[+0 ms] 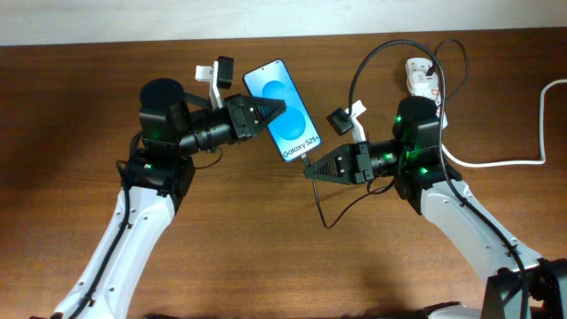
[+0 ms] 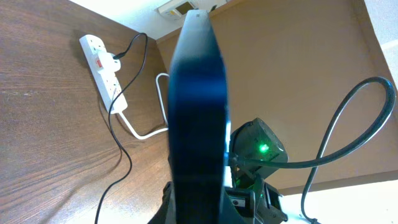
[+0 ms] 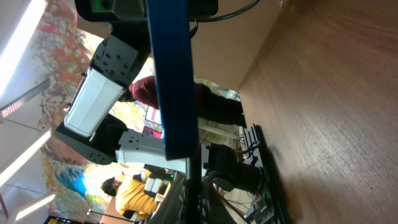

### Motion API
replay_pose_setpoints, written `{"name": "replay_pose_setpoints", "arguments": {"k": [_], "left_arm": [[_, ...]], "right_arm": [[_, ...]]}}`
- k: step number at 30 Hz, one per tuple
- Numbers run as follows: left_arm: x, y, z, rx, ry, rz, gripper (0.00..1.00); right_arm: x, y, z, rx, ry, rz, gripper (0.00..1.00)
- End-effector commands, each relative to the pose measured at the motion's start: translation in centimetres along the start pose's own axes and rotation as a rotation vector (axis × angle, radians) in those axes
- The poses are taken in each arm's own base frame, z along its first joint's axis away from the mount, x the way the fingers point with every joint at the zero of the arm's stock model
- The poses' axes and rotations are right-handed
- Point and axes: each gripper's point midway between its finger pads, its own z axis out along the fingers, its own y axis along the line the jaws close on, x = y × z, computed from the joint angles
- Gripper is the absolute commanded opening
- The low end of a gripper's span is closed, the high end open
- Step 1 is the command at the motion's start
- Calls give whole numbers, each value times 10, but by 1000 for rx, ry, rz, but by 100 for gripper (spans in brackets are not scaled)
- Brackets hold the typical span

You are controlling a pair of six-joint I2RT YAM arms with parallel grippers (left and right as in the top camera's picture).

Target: Plug charger to phone and switch on socket

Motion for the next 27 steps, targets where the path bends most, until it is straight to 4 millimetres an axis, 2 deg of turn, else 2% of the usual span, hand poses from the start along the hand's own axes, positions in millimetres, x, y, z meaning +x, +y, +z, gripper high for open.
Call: {"name": "replay_pose_setpoints", "arguments": {"k": [1, 3, 5, 6, 8, 10, 12, 14, 16, 17, 18, 19, 21, 23, 24, 27], "left_arm": [[-15, -5, -13, 5, -40, 45, 0], [-26, -13, -37, 76, -23, 100, 0], [-26, -23, -57, 141, 18, 163, 0], [-25, -23, -66, 156, 38, 167, 0], [-24, -23, -74, 171, 60, 169, 0], [-24, -23, -77, 174, 63, 169, 0], [-22, -24, -78, 180, 71, 180, 0], [-22, -23, -78, 181, 70, 198, 0], [-22, -23, -78, 181, 68, 215, 0], [-22, -23, -78, 181, 68, 214, 0], [-22, -23, -78, 179, 69, 208, 0], [-22, -22, -77, 176, 69, 199, 0], [-23, -21, -77, 173, 65, 189, 0], [-22, -20, -77, 170, 69, 170, 0], [-21, -19, -77, 169, 70, 165, 0], [-22, -19, -77, 168, 69, 165, 0]], "right_arm": [[-1, 4, 2, -4, 7, -40, 4], [-5, 7, 2, -2, 1, -346, 4], [-20, -3, 1, 79, -64, -518, 4], [-43, -20, -4, 216, -169, -532, 4], [-76, -43, -22, 420, -330, -525, 4], [-95, -48, -33, 516, -407, -525, 4], [-128, -58, -64, 772, -505, -566, 4], [-157, -53, -96, 992, -569, -611, 4], [-181, -20, -110, 1098, -576, -633, 4], [-181, -5, -110, 1111, -537, -609, 4], [-171, 7, -109, 1118, -485, -544, 4], [-152, 21, -96, 1069, -380, -495, 4], [-127, 41, -72, 930, -258, -484, 4], [-82, 59, -43, 724, -112, -421, 4], [-53, 68, -29, 590, -16, -392, 4], [-11, 78, -14, 405, 91, -370, 4]]}}
